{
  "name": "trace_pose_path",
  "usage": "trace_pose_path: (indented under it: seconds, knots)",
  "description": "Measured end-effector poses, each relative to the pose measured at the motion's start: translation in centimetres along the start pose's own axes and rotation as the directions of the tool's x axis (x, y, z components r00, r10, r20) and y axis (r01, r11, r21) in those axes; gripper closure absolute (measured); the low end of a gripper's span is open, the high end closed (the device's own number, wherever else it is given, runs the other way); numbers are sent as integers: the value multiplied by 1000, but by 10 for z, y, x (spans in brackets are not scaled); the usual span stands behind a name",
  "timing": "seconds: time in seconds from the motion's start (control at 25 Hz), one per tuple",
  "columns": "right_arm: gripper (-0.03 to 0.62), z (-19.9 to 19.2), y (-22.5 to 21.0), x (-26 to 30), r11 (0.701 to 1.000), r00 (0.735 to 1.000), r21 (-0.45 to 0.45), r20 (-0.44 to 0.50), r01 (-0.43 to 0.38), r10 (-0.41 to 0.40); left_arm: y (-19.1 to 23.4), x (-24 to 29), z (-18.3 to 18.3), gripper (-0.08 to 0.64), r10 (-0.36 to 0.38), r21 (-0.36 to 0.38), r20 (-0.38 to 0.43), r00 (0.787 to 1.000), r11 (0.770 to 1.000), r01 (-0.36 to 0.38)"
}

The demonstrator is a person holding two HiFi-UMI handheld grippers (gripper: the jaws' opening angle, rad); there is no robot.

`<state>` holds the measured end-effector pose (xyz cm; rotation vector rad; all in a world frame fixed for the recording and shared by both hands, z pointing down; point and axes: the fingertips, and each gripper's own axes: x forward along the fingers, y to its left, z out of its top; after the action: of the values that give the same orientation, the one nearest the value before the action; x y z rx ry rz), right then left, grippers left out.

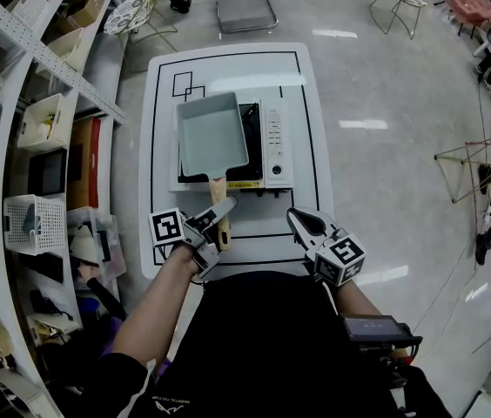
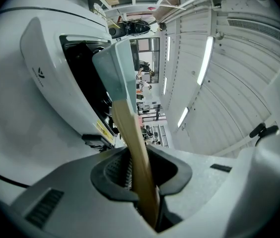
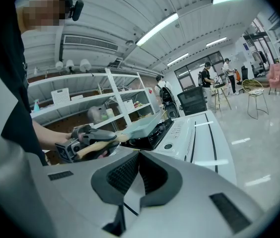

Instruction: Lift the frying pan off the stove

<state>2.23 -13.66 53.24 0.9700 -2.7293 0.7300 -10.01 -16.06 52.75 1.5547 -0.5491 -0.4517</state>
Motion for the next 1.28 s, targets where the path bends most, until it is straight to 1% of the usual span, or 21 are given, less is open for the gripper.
trace_pose_path:
  seconds: [0.72,0.84,1.0,1.28]
  knots:
    - [568,0,1,1,1000,1000,1,-7,-6,6,-3,-2,-2,483,-2,9,-10,1000,1000,2]
    - [568,3,3,2,1000,1000,17,-2,-6,6,-4,-3,-2,482,-3,16,-11,1000,1000,3]
    - [568,-1,0,1,1000,1000,-3,-3,-13,13,-5,-2,-2,480,-2,24,-11,1000,1000,3]
    - [568,-1,2,2,1000,1000,-4,-3,-19,19,-9,-4,-3,479,2,47,-14,1000,999,-1]
